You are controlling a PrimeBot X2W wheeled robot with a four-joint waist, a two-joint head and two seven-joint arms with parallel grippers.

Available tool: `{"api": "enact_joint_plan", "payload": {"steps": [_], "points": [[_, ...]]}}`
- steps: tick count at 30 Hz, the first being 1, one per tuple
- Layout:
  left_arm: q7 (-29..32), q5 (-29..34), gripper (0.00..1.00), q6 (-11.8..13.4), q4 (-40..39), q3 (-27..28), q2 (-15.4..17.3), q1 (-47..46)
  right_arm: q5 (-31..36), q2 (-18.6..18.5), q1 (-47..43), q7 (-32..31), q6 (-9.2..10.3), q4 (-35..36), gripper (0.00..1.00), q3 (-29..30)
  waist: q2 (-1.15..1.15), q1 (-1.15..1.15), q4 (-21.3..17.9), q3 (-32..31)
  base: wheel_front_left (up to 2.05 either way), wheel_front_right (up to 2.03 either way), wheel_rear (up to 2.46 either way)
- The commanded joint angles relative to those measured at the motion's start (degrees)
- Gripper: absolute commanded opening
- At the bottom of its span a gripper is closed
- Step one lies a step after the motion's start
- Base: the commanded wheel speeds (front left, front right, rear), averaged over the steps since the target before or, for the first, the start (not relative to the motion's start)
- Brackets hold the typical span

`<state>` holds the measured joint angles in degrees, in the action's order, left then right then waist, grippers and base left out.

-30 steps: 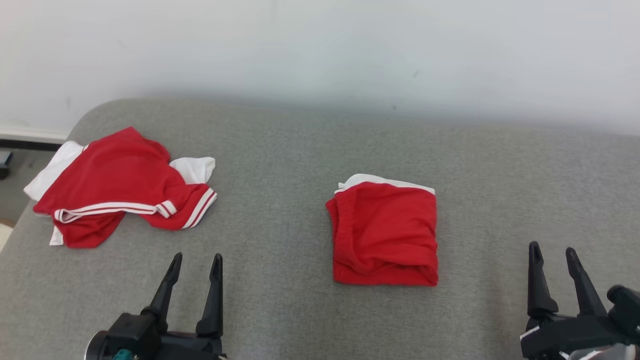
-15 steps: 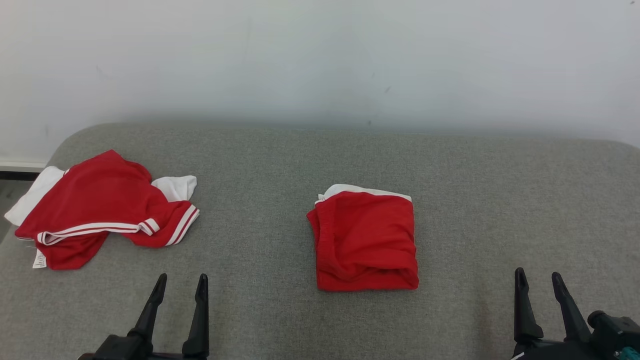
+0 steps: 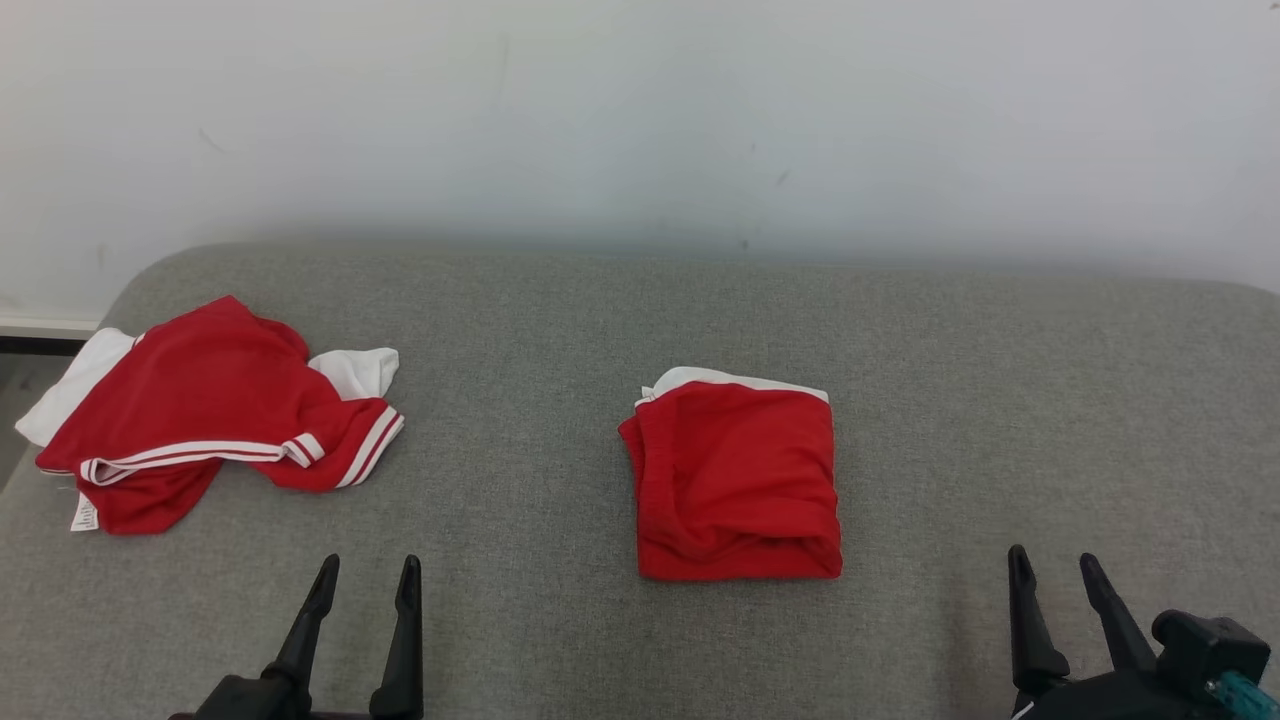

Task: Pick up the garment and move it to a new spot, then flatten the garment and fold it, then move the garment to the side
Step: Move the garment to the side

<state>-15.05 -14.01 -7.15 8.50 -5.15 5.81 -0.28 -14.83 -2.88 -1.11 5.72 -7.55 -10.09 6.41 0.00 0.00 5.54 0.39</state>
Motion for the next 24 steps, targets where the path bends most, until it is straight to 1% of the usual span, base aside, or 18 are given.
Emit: {"api": "enact_joint_plan", "payload": {"steps": [1, 4, 6, 7, 9, 10, 11, 14, 19, 21, 24], "points": [[-0.2, 0.4, 1.0, -0.4, 0.1, 0.0, -0.2, -0.2, 0.5, 0.0, 1.3, -3.3, 0.1, -0.1, 1.0, 0.1, 0.0, 0.0, 0.1, 0.4, 0.0, 0.0, 0.0], [-0.2, 0.4, 1.0, -0.4, 0.2, -0.2, -0.5, -0.8, 0.1, 0.0, 3.7, -11.1, 0.1, 0.9, 1.0, 0.2, 0.0, 0.0, 0.3, 1.1, 0.0, 0.0, 0.0], [-0.2, 0.3, 1.0, -0.2, 0.3, -0.6, -0.7, -1.2, -0.4, 0.0, 5.9, -17.6, 0.1, 1.8, 1.0, -0.9, 0.0, 0.0, 0.7, 1.7, 0.0, 0.0, 0.0], [-0.2, 0.3, 1.0, -0.2, 0.3, -0.6, -0.7, -1.2, -0.4, 0.0, 5.9, -17.6, 0.1, 1.8, 1.0, -0.9, 0.0, 0.0, 0.7, 1.7, 0.0, 0.0, 0.0], [-0.2, 0.2, 1.0, -0.2, 0.4, -0.7, -0.8, -1.4, -1.4, 0.0, 8.6, -23.8, 0.1, 2.8, 1.0, -0.9, 0.0, 0.0, 1.1, 2.3, 0.0, 0.0, 0.0], [-0.2, 0.1, 1.0, -0.3, 0.3, -0.9, -0.9, -2.2, -0.4, -0.1, 11.9, -29.4, 0.1, 3.2, 1.0, -0.6, 0.0, 0.0, 1.6, 3.1, 0.0, 0.0, 0.0], [-0.2, 0.1, 1.0, -0.3, 0.3, -0.9, -0.9, -2.2, -0.4, -0.1, 11.9, -29.4, 0.1, 3.2, 1.0, -0.6, 0.0, 0.0, 1.6, 3.1, 0.0, 0.0, 0.0], [-0.2, 0.2, 1.0, -0.3, 0.4, -1.6, -1.0, -2.8, -0.3, 0.0, 17.0, -35.7, 0.1, 1.8, 1.0, 0.6, 0.0, 0.0, 2.9, 4.1, 0.0, 0.0, 0.0], [-0.2, -0.4, 1.0, -0.3, 0.3, -2.9, -1.3, -4.0, 2.3, 0.0, 25.0, -44.5, 0.1, -5.4, 1.0, 3.6, 0.0, 0.0, 5.5, 6.0, 0.0, 0.0, 0.0], [-0.2, -0.7, 1.0, -0.3, 0.3, -3.2, -1.3, -4.5, 2.7, 0.0, 27.6, -46.2, 0.1, -8.3, 1.0, 4.2, 0.0, 0.0, 6.6, 6.9, 0.0, 0.0, 0.0], [-0.2, -1.0, 1.0, -0.3, 0.3, -3.8, -1.6, -4.9, 3.1, 0.0, 30.3, -47.3, 0.1, -12.5, 1.0, 4.9, 0.0, 0.0, 8.0, 8.0, 0.0, 0.0, 0.0]]}}
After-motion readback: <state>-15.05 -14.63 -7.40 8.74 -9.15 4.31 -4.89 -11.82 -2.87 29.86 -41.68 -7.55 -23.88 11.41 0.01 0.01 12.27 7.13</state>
